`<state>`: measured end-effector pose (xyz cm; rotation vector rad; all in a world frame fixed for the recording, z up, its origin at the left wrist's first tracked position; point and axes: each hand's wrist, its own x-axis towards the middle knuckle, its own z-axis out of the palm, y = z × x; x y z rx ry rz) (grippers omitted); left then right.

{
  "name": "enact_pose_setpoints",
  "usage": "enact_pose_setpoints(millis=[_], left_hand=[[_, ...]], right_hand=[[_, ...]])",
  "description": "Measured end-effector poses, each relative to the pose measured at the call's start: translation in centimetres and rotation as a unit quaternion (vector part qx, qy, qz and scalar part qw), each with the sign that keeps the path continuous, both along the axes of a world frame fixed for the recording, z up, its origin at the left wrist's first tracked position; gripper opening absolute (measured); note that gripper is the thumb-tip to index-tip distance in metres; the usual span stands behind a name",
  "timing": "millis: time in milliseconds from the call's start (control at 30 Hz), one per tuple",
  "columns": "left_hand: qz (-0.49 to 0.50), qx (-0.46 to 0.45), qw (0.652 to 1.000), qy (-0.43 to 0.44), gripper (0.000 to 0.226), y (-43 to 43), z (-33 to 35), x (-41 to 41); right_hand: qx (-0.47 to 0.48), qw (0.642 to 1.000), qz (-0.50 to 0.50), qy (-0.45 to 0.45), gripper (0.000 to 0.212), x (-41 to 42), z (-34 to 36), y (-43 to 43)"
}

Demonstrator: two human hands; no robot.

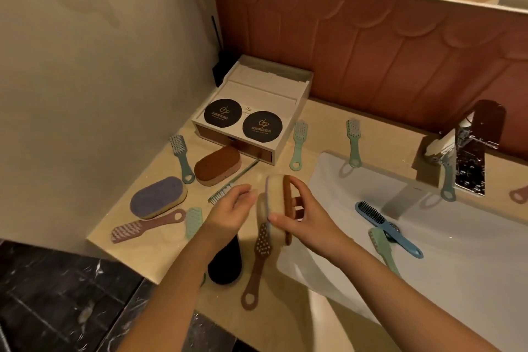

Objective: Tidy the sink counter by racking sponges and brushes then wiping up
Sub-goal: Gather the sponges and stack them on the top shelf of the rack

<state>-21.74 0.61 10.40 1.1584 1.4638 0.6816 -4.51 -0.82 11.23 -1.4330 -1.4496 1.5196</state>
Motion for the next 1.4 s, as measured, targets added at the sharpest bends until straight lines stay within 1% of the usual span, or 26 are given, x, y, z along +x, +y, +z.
enact_pose_setpoints(millis=[33, 67, 100, 133, 167, 200, 233, 267, 333, 400, 433, 500, 567, 633, 667, 700, 733, 767, 833, 867, 933, 1000, 1167, 1300, 1333, 1400], left_hand=[[0.009, 0.007, 0.997, 0.072, 0.055, -0.2, -0.8, -0.7], [0.004, 0.001, 0.987, 0.161, 0.058, -0.6, -1.5, -1.3], [-0.007, -0.003, 0.965, 0.263, 0.057, -1.1, -2.1, -1.9], [-0.019, 0.007, 0.931, 0.366, 0.056, -1.7, -2.4, -2.3], [-0.026, 0.034, 0.895, 0.444, 0.059, -2.3, -3.0, -2.6], [-0.029, 0.064, 0.869, 0.489, 0.064, -2.8, -3.2, -2.7], [-0.025, 0.086, 0.856, 0.509, 0.071, -3.2, -3.6, -2.8], [-0.020, 0.086, 0.846, 0.526, 0.078, -3.4, -4.0, -2.7], [-0.046, 0.000, 0.838, 0.544, 0.088, -3.4, -4.1, -2.3], [-0.081, -0.049, 0.826, 0.555, 0.085, -3.4, -4.2, -1.6], [-0.084, -0.056, 0.830, 0.549, 0.081, -3.3, -4.0, -1.4], [-0.063, -0.061, 0.852, 0.516, 0.074, -3.1, -3.6, -1.2], [-0.027, -0.060, 0.896, 0.439, 0.072, -2.2, -2.9, -1.5], [0.026, -0.052, 0.958, 0.280, 0.068, -1.3, -1.3, -1.3], [0.059, -0.047, 0.982, 0.174, 0.062, -1.0, -0.3, -1.0], [0.091, -0.044, 0.993, 0.061, 0.052, -0.9, 0.5, -0.5], [0.113, -0.045, 0.992, -0.040, 0.042, -0.8, 1.3, 0.0], [0.121, -0.052, 0.985, -0.112, 0.034, -0.7, 1.9, 0.6], [0.095, -0.068, 0.971, -0.210, 0.028, -0.6, 2.7, 1.8], [0.078, -0.077, 0.964, -0.243, 0.032, -0.6, 3.0, 2.5], [0.060, -0.099, 0.948, -0.295, 0.047, -0.8, 3.3, 4.1], [0.036, -0.107, 0.941, -0.319, 0.053, -1.0, 3.7, 6.0], [-0.018, -0.082, 0.948, -0.306, 0.040, -1.8, 4.1, 10.0], [-0.028, -0.074, 0.951, -0.300, 0.033, -1.9, 4.3, 11.9], [-0.029, -0.073, 0.951, -0.299, 0.033, -1.9, 4.4, 12.3], [-0.037, -0.074, 0.951, -0.297, 0.042, -2.0, 4.5, 12.9]], right_hand=[[-0.004, 1.000, -0.017, -0.003, 0.076, 0.4, -0.3, -0.2], [-0.012, 0.999, -0.034, -0.001, 0.073, 0.8, -0.6, -0.5], [-0.024, 0.998, -0.050, 0.001, 0.070, 1.1, -0.8, -0.7], [-0.034, 0.998, -0.062, 0.004, 0.067, 1.5, -0.9, -0.8], [-0.043, 0.997, -0.071, 0.007, 0.065, 1.8, -1.0, -0.9], [-0.051, 0.996, -0.079, 0.008, 0.064, 2.0, -1.2, -1.1], [-0.056, 0.995, -0.088, 0.007, 0.063, 2.3, -1.3, -1.3], [-0.060, 0.994, -0.095, 0.003, 0.064, 2.4, -1.4, -1.4], [-0.065, 0.993, -0.100, -0.005, 0.064, 2.7, -1.5, -1.9], [-0.063, 0.993, -0.100, -0.012, 0.064, 2.8, -1.4, -2.3], [-0.062, 0.993, -0.100, -0.015, 0.063, 2.9, -1.3, -2.5], [-0.056, 0.994, -0.097, -0.017, 0.060, 3.1, -1.0, -3.0], [-0.053, 0.994, -0.098, -0.013, 0.056, 3.5, -0.4, -3.3], [-0.053, 0.993, -0.108, -0.005, 0.053, 3.9, 0.2, -3.5], [-0.053, 0.992, -0.114, -0.002, 0.051, 4.0, 0.5, -3.5], [-0.052, 0.991, -0.120, 0.003, 0.050, 4.1, 0.9, -3.6], [-0.049, 0.991, -0.128, 0.012, 0.048, 4.1, 1.3, -3.6], [-0.045, 0.990, -0.135, 0.025, 0.046, 4.2, 1.6, -3.6], [-0.031, 0.988, -0.145, 0.040, 0.041, 4.3, 2.5, -3.7], [-0.023, 0.988, -0.148, 0.045, 0.041, 4.4, 2.9, -3.8], [-0.007, 0.986, -0.159, 0.054, 0.044, 4.6, 3.6, -3.9], [0.008, 0.982, -0.177, 0.065, 0.047, 5.0, 3.7, -4.1], [0.026, 0.969, -0.231, 0.081, 0.049, 6.2, 3.7, -4.8], [0.045, 0.959, -0.267, 0.090, 0.054, 7.1, 3.8, -5.4], [0.049, 0.956, -0.275, 0.088, 0.053, 7.3, 3.8, -5.5], [0.056, 0.954, -0.287, 0.070, 0.052, 7.5, 3.8, -5.7]])
